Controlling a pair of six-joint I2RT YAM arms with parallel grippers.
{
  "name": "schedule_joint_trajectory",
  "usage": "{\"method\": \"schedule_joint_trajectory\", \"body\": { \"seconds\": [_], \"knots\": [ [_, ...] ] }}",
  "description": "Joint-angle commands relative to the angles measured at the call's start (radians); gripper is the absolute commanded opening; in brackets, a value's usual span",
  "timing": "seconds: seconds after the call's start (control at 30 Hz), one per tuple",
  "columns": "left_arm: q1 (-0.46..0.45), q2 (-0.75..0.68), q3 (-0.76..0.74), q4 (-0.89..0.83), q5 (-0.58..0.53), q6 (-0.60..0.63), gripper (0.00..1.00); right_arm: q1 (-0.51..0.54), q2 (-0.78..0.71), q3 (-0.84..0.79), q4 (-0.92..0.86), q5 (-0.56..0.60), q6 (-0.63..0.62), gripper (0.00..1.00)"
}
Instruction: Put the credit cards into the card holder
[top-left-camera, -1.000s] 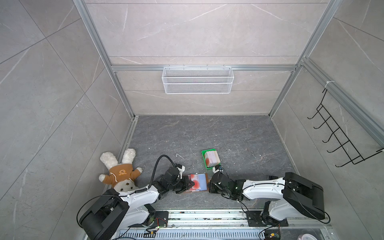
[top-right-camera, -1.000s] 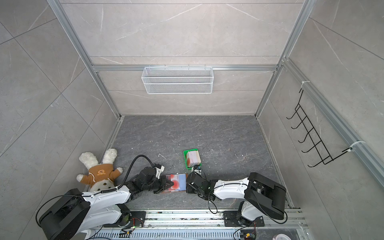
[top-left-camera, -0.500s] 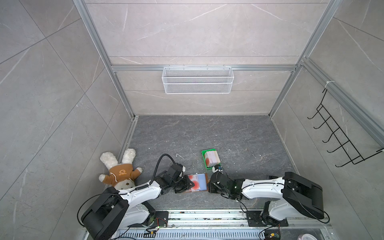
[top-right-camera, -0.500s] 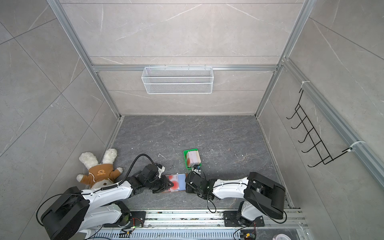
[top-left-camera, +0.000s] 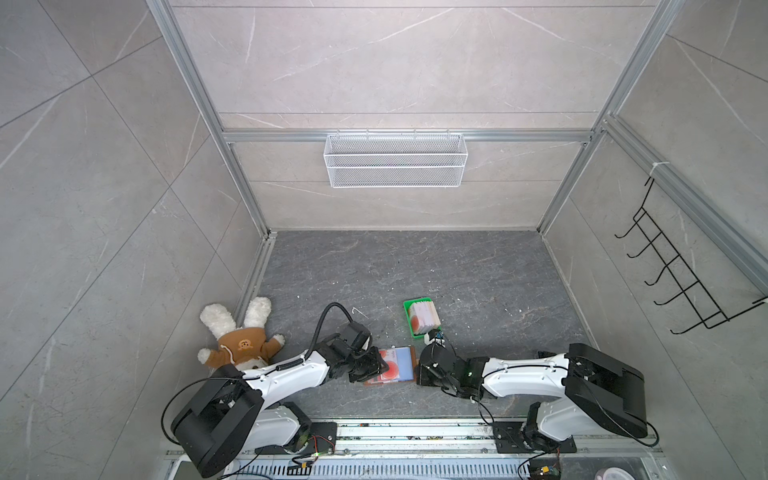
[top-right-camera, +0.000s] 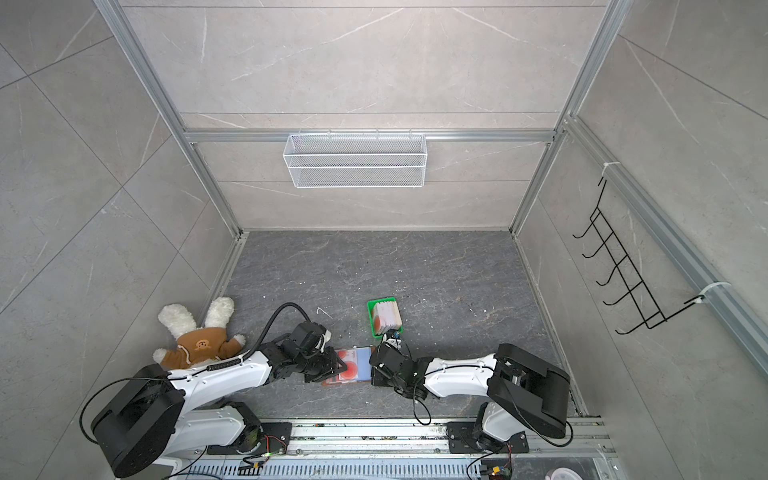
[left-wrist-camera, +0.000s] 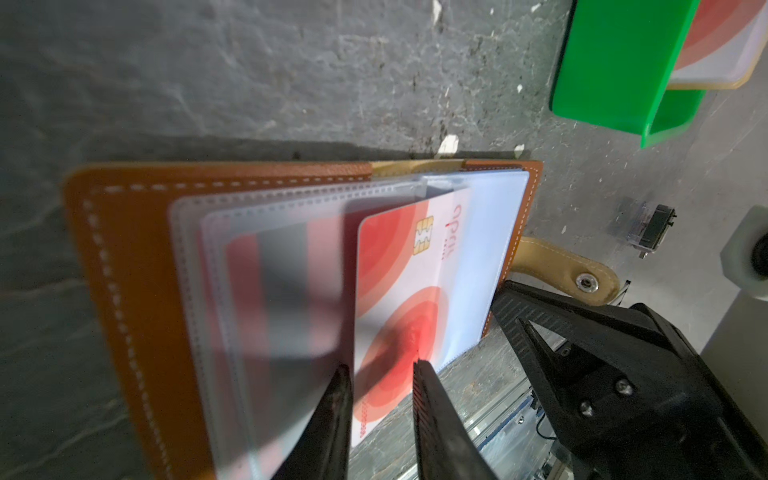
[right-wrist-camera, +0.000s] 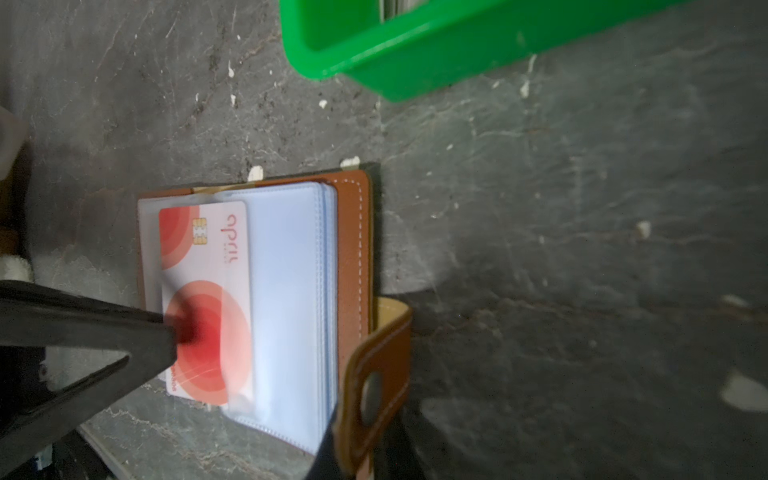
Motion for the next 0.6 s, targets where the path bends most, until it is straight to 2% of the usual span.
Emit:
{"method": "schedule_joint_trajectory", "body": {
  "seconds": [0.0, 0.57],
  "knots": [
    [-0.002, 0.027, 0.026, -0.012, -0.016, 0.033, 0.29, 0.009, 0.026, -0.009, -0.097, 0.008, -0.002, 0.12],
    [-0.006, 0.063, 0.032, 0.101, 0.046, 0.014, 0.3, 0.015, 0.037, -0.003, -0.09, 0.007, 0.0, 0.12]
  ]
}}
